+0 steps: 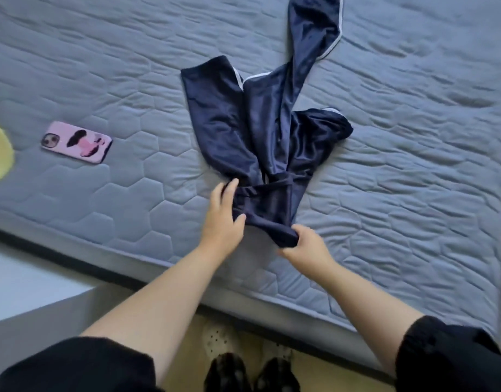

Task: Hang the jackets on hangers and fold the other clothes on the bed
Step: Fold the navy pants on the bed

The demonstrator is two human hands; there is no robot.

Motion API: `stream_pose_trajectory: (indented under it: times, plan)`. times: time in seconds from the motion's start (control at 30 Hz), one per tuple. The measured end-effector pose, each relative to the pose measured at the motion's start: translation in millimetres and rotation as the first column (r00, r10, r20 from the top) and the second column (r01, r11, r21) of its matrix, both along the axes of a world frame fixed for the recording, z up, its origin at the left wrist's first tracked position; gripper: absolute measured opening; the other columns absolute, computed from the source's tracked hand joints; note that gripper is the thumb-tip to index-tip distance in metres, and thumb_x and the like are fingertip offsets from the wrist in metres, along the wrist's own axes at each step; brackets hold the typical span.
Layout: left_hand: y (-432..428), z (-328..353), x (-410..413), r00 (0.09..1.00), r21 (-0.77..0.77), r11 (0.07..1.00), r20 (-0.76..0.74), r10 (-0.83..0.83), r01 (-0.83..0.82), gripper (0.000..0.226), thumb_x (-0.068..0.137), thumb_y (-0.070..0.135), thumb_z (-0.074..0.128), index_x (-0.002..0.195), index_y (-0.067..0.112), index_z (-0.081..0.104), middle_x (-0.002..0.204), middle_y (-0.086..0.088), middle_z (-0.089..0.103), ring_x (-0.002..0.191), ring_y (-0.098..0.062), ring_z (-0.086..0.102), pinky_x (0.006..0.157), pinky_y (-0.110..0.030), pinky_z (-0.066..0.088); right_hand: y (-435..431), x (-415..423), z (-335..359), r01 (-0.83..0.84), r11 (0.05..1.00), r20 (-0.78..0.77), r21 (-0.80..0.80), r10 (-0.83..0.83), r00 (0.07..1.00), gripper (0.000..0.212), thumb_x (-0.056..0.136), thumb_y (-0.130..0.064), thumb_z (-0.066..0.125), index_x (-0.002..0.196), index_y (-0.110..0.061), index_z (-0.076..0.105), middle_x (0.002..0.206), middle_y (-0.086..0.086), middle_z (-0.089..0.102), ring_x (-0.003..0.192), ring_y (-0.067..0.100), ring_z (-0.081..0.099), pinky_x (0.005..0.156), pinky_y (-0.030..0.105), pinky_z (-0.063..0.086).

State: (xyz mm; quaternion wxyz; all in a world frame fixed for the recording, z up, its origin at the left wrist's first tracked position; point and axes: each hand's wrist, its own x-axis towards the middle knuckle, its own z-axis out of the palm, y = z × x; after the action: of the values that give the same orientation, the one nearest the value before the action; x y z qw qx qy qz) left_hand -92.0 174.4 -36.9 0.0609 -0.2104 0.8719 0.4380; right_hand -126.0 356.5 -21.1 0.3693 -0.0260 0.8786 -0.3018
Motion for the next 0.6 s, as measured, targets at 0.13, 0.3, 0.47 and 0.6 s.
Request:
stream_pose_trajectory:
  times: [0.13,0.3,0.47,0.6]
  plan:
    - [25,34,29,0.962,-0.26,0.927,0.037,-0.271,0.271,0.069,0.075,0.006,0.06,0.141,0.016,0.043,0.154,-0.008,0.026,0.14,-0.028,0.023,0.115,-0.04,0.018,20,-3,44,-0.044,0.998,-0.285,-0.039,0.031,0.958,0.015,0.074,-0.01,0.072,0.073,-0.002,0.06,0.102,0.006,0.046,0.095,0.019,0.045,0.08,0.024,0.034]
    - [54,78,35,0.961,-0.149,0.949,0.029,-0.275,0.276,0.059,0.079,0.016,0.068,0.135,0.017,0.05,0.139,-0.004,0.048,0.131,-0.023,0.038,0.108,-0.039,0.03,32,-2,107,0.056,0.98,-0.15,-0.191,-0.086,0.985,0.026,0.073,-0.002,0.057,0.062,-0.017,0.039,0.058,-0.004,0.039,0.048,0.005,0.038,0.044,0.013,0.028]
    - [82,121,36,0.977,0.168,0.981,0.173,-0.124,0.095,0.023,0.09,0.011,0.054,0.068,0.02,0.053,0.065,0.006,0.053,0.072,-0.017,0.048,0.058,-0.027,0.03,58,1,146,0.189,0.948,0.109,-0.257,-0.166,0.98,0.012,0.086,-0.014,0.062,0.074,-0.016,0.06,0.063,-0.005,0.055,0.06,0.007,0.051,0.057,0.022,0.04]
    - [88,145,47,0.882,0.49,0.86,0.457,-0.116,-0.14,0.037,0.097,0.027,0.048,0.063,0.016,0.058,0.056,0.004,0.057,0.05,-0.009,0.051,0.046,-0.018,0.037,86,12,152,0.127,0.992,-0.027,-0.01,-0.127,0.991,0.027,0.08,-0.025,0.073,0.075,-0.001,0.064,0.065,0.013,0.054,0.066,0.014,0.049,0.064,0.034,0.044]
